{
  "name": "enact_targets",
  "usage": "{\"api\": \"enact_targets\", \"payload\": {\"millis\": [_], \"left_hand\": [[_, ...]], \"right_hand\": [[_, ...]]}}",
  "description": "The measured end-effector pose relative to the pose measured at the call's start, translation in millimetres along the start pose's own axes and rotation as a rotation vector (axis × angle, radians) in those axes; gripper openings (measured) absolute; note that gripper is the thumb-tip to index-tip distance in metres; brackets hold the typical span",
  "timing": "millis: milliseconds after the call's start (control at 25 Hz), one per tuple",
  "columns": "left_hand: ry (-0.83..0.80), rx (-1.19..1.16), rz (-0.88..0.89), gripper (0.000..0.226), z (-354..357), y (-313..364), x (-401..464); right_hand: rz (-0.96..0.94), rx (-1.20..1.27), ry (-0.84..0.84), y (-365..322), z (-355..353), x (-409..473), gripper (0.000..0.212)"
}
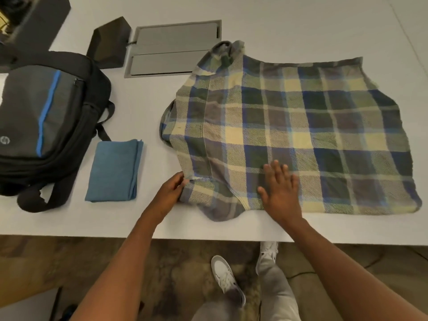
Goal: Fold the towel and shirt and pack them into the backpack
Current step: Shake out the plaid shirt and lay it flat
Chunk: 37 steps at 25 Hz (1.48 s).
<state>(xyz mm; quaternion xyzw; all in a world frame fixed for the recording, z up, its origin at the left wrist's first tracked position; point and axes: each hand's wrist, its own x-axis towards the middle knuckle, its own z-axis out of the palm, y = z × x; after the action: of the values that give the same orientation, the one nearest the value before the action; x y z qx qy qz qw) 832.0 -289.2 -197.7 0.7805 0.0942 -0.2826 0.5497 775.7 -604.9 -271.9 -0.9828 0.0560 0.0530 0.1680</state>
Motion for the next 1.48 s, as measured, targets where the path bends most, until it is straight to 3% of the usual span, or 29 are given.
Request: {"api": "enact_targets", "payload": {"millis": [200, 240, 320, 440, 560, 720, 840, 1000, 1080, 1160, 1240, 1320, 1400, 1440, 1480], "left_hand": [[-0.113, -0.167, -0.081, 0.039, -7.4, -6.5, -8.3], [-0.124, -0.104, -0.089, 0.034, -6.0, -4.1, -10.4], [-0.125, 0.261, -0.037, 0.034, -1.6, 1.2, -11.3], [0.028, 0.753, 0.132, 0.072, 2.7, -6.6, -9.2], [0.183, 0.872, 0.330, 0.055, -2.9, -12.9, -14.3], [0.185, 0.777, 0.489, 0.041, -19.8, -15.1, -23.9], [0.185, 0.664, 0.402, 0.042, -29.9, -11.9, -30.6], [0.221, 0.709, 0.355, 0.047, -41.4, -12.2, -35.4], [0.158, 0.748, 0.192, 0.055, -45.3, -8.4, -32.9], [0.097, 0.767, -0.081, 0.066, -48.0, -0.9, -31.5], [0.118, 0.716, -0.257, 0.076, -51.4, 2.3, -31.6], [0.271, 0.809, -0.251, 0.079, -50.5, 0.8, -31.8], [0.490, 0.911, -0.083, 0.055, -43.2, 2.7, -27.5], [0.544, 0.876, -0.018, 0.043, -39.6, 5.2, -23.6], [0.534, 0.822, -0.004, 0.045, -36.9, 7.9, -17.4]], "right_hand": [[-0.015, -0.045, -0.108, -7.5, -3.4, -8.5, 0.063], [-0.012, -0.033, -0.127, -7.4, -5.6, -7.5, 0.063], [-0.016, 0.000, -0.157, -5.7, -9.9, -6.1, 0.065], [-0.020, -0.001, -0.184, -4.4, -13.8, -6.3, 0.067], [-0.011, -0.022, -0.221, -6.6, -16.6, -4.8, 0.068], [-0.008, -0.033, -0.250, -6.3, -20.3, -3.6, 0.069], [0.004, -0.028, -0.273, -7.9, -22.6, -2.6, 0.069], [0.020, -0.033, -0.290, -10.6, -26.0, -0.9, 0.070], [0.025, -0.033, -0.297, -10.8, -27.3, -0.8, 0.071], [0.023, -0.049, -0.298, -10.8, -28.0, -1.1, 0.072], [0.020, -0.049, -0.289, -11.7, -27.6, -1.7, 0.073], [0.026, -0.048, -0.281, -12.6, -26.8, -3.0, 0.073], [0.034, -0.061, -0.279, -13.5, -25.7, -4.4, 0.074], [0.036, -0.065, -0.275, -14.2, -25.4, -4.5, 0.074], [0.040, -0.065, -0.270, -15.1, -25.3, -3.9, 0.074]]}}
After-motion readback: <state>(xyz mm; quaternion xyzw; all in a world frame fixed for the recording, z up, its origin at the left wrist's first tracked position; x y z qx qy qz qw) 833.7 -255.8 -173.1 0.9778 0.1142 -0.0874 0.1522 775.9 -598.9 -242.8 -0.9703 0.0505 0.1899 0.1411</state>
